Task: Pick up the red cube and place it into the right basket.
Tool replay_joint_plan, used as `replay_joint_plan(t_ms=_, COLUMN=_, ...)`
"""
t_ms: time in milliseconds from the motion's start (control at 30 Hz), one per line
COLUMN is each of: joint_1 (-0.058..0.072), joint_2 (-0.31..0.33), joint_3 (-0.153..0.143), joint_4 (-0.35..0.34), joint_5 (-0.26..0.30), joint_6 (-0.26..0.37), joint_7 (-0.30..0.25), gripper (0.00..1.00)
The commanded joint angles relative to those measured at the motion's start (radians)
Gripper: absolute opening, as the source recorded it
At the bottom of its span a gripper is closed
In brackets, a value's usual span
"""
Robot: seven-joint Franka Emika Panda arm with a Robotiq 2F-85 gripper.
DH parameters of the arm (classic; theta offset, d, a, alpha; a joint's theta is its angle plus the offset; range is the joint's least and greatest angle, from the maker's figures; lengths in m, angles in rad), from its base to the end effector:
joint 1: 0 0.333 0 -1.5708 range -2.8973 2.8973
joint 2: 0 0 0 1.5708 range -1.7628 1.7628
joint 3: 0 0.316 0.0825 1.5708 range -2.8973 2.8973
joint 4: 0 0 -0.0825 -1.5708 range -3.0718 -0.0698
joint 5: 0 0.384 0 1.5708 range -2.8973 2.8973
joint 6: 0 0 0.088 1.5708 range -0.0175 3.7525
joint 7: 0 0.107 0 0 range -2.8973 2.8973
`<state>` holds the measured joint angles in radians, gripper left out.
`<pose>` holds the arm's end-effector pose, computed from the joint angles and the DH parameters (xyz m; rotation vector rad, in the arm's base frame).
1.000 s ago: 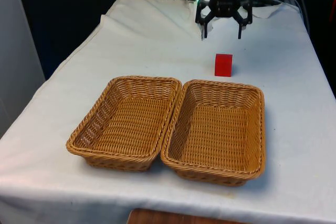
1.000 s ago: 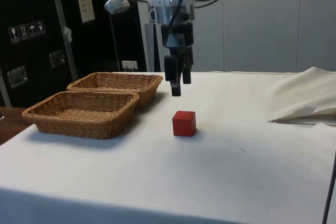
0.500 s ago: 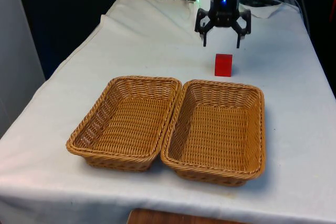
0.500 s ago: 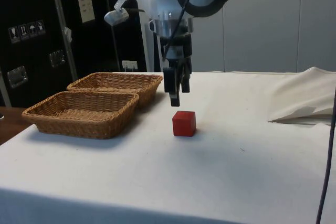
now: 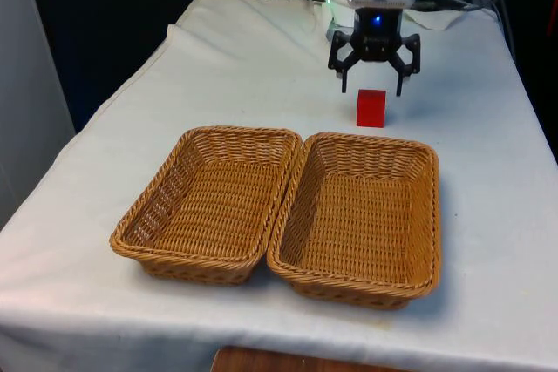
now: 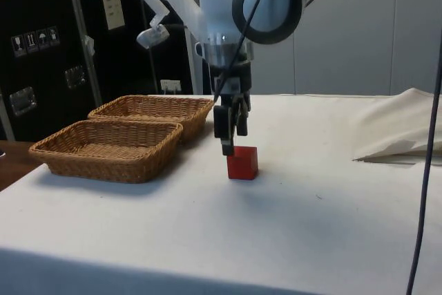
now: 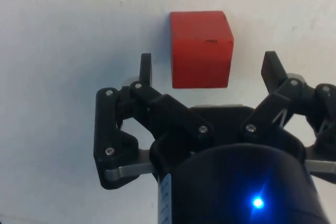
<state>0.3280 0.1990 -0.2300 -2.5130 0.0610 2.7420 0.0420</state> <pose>0.4684 0.0401 0.2100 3.1234 0.0084 0.0589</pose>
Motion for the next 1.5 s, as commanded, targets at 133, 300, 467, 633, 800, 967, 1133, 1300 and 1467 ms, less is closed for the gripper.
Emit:
replay_joint_plan(t_ms=133, joint_1=0.000, joint_2=0.019, joint_3=0.002, joint_4=0.003, joint_5=0.006, joint_6=0.016, joint_7=-0.001, gripper=1.00)
replay_joint_plan(t_ms=300, joint_1=-0.012, joint_2=0.051, joint_3=0.032, joint_4=0.005, joint_5=0.059, joint_6=0.057, joint_7=-0.026, gripper=1.00)
replay_joint_plan(t_ms=467, joint_1=-0.016, joint_2=0.077, joint_3=0.043, joint_4=0.008, joint_5=0.075, joint_6=0.082, joint_7=-0.027, gripper=1.00)
replay_joint_plan(t_ms=633, joint_1=-0.011, joint_2=0.094, joint_3=0.041, joint_4=0.011, joint_5=0.075, joint_6=0.099, joint_7=-0.017, gripper=1.00)
replay_joint_plan(t_ms=800, joint_1=-0.006, joint_2=0.096, joint_3=0.031, joint_4=0.012, joint_5=0.061, joint_6=0.095, joint_7=-0.010, gripper=1.00)
replay_joint_plan(t_ms=967, joint_1=0.000, joint_2=0.099, joint_3=0.024, joint_4=0.013, joint_5=0.052, joint_6=0.093, joint_7=-0.004, gripper=1.00)
replay_joint_plan(t_ms=1133, joint_1=0.000, joint_2=0.099, joint_3=0.027, joint_4=0.014, joint_5=0.053, joint_6=0.093, joint_7=-0.002, gripper=1.00)
replay_joint_plan(t_ms=1300, joint_1=0.001, joint_2=0.100, joint_3=0.026, joint_4=0.015, joint_5=0.052, joint_6=0.093, joint_7=-0.002, gripper=1.00)
replay_joint_plan(t_ms=1467, joint_1=0.000, joint_2=0.101, joint_3=0.026, joint_4=0.018, joint_5=0.052, joint_6=0.091, joint_7=-0.003, gripper=0.79)
